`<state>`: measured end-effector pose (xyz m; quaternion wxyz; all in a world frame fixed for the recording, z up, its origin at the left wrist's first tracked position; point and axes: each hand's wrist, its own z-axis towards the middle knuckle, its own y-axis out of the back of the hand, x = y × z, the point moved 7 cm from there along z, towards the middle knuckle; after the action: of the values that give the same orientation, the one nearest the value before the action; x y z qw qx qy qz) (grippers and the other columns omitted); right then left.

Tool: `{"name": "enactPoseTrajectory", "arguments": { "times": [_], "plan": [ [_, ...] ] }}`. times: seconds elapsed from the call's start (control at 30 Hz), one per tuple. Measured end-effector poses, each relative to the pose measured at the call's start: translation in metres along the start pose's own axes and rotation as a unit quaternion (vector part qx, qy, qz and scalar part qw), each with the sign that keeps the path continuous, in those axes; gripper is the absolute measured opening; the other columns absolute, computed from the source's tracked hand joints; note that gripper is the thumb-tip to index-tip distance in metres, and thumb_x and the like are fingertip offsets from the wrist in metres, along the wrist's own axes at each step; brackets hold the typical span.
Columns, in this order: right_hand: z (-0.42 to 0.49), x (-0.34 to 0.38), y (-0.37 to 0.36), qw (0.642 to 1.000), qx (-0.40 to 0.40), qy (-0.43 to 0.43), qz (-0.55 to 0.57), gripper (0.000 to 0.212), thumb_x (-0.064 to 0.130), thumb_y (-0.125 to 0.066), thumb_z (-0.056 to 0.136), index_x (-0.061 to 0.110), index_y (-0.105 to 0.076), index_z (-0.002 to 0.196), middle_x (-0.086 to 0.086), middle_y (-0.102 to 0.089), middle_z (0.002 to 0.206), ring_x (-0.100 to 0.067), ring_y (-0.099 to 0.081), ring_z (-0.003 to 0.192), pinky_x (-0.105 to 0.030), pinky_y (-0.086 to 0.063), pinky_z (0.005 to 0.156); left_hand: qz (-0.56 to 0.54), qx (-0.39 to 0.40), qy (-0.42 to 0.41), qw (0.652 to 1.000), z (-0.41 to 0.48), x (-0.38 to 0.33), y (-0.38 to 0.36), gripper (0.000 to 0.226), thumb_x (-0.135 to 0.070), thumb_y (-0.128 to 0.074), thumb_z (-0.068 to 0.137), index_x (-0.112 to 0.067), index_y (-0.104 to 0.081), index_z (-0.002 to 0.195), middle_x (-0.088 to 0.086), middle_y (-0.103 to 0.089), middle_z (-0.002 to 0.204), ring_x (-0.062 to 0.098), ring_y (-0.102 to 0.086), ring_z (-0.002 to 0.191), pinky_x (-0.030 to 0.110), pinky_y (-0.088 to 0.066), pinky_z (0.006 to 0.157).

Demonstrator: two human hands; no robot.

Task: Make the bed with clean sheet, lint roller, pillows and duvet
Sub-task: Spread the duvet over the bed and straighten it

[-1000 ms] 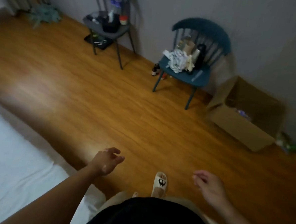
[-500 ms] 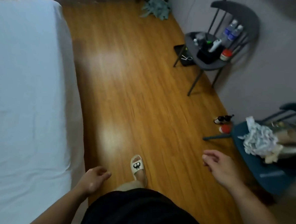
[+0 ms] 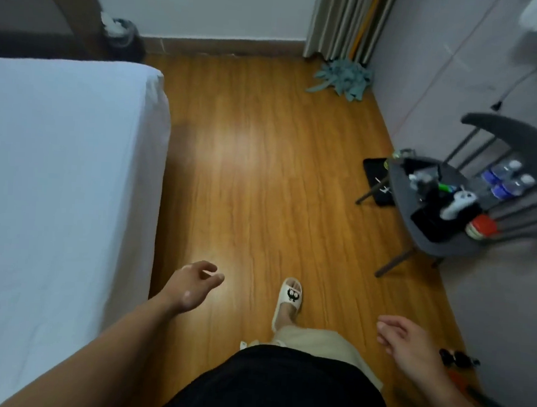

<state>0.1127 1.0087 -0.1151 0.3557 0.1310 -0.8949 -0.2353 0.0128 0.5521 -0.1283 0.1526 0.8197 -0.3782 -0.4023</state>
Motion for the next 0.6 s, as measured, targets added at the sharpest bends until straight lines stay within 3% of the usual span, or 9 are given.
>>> {"name": "enactPoseTrajectory", "arguments": {
  "times": [0.1,0.27,0.37,0.6],
  "plan": [
    [0.090,0.097,-0.003,0.994,0.057,0.062,-0.071,0.005,0.020,-0.068,0.094,0.020,-0.071,0.098,0.001,-0.075,0.074,-0.022,-0.072,0.076,-0.052,-0.058,0.080,-0.041,-0.016,0.063,0.997,0.035,-0.012,0.031,0.054,-0.060,-0.054,0.092,-0.023,-0.055,0.132,-0.005,-0.067,0.113,0.009,-0.066,0.095,0.033,-0.057,0.087],
    [0.194,0.300,-0.025,0.946,0.177,0.188,-0.198,0.008,0.031,-0.066,0.095,0.032,-0.068,0.103,0.008,-0.074,0.085,-0.003,-0.069,0.079,-0.025,-0.055,0.074,-0.109,-0.046,0.127,0.985,0.082,-0.033,0.083,0.049,-0.061,-0.053,0.092,-0.027,-0.060,0.127,-0.010,-0.067,0.110,0.006,-0.067,0.093,0.031,-0.054,0.091],
    [0.247,0.411,-0.044,0.924,0.192,0.251,-0.216,0.008,0.035,-0.067,0.094,0.037,-0.067,0.102,0.011,-0.073,0.085,-0.003,-0.068,0.080,-0.028,-0.056,0.076,-0.182,-0.080,0.162,0.967,0.123,-0.043,0.117,0.042,-0.053,-0.055,0.095,-0.024,-0.061,0.124,-0.010,-0.069,0.105,0.005,-0.070,0.086,0.030,-0.054,0.089],
    [0.373,0.574,-0.094,0.930,0.190,0.246,-0.198,0.009,0.035,-0.066,0.094,0.032,-0.070,0.102,0.011,-0.074,0.080,-0.006,-0.069,0.076,-0.032,-0.057,0.076,-0.245,-0.072,0.181,0.950,0.295,-0.076,0.221,0.040,-0.050,-0.058,0.095,-0.022,-0.062,0.123,-0.005,-0.071,0.100,0.010,-0.070,0.087,0.035,-0.057,0.086]
  ]
}}
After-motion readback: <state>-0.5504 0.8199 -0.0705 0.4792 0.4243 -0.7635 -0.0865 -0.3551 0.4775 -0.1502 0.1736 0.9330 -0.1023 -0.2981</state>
